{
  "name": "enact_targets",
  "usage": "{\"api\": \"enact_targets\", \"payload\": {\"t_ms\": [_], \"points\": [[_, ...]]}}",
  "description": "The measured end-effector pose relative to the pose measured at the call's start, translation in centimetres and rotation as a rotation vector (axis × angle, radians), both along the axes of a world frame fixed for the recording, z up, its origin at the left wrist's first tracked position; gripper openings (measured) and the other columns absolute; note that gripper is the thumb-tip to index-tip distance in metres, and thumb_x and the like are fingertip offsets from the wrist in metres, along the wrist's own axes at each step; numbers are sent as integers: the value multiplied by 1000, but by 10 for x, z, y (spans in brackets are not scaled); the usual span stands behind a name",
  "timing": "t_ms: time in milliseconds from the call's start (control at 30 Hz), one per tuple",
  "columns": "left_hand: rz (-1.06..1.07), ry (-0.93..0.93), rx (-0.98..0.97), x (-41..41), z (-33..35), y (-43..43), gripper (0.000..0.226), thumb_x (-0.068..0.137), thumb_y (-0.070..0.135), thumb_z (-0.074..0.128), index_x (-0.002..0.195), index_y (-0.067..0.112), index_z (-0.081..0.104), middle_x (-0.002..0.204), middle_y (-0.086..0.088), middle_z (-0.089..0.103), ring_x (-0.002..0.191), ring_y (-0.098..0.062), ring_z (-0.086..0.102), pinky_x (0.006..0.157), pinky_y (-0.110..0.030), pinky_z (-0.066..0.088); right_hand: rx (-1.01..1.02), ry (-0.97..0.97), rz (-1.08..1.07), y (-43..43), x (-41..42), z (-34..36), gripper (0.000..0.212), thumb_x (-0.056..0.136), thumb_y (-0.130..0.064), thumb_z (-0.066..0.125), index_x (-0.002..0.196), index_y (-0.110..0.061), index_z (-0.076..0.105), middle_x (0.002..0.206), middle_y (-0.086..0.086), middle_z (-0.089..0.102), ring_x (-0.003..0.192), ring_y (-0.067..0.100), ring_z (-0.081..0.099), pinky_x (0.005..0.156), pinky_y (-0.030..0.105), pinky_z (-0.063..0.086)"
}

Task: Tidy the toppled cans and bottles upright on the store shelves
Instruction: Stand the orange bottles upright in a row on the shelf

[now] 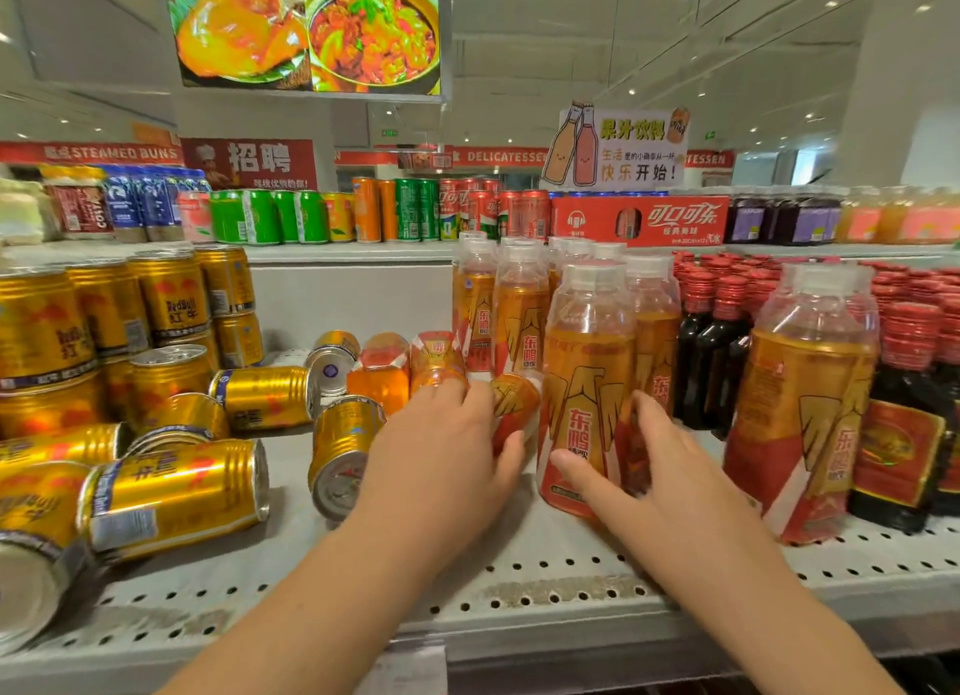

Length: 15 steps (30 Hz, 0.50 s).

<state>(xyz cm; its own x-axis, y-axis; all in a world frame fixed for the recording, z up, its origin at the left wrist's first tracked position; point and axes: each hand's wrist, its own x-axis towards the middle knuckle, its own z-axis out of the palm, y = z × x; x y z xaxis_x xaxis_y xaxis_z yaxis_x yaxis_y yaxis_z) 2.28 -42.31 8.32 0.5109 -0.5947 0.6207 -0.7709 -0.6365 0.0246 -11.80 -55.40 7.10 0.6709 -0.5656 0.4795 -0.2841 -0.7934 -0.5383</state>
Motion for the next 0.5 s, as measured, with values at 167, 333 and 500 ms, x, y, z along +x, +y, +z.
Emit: {"api": "enact_targets", "payload": {"t_ms": [167,333,500], "points": [[-46,16,-24,1,0,4,37,98,59,38,115,31,54,103,9,60,91,-11,51,63,-26,35,93,-105,-56,3,0,-4,80,59,-99,49,121,-55,27,90,-38,55,80,-19,59,58,9,41],[-102,55,-38,3,-1,5,36,100,57,39,121,30,52,104,8,59,92,-11,50,67,-25,38,82,-122,-100,3,1,-4,60,58,-99,49,96,-54,36,91,-46,56,73,-19,59,49,17,48],[-124,64,-51,2,1,6,36,101,56,39,122,30,51,104,9,58,91,-10,48,69,-24,41,80,-131,-108,-6,3,-10,50,65,-93,49,100,-57,45,84,-23,62,72,-2,61,59,30,57]]}}
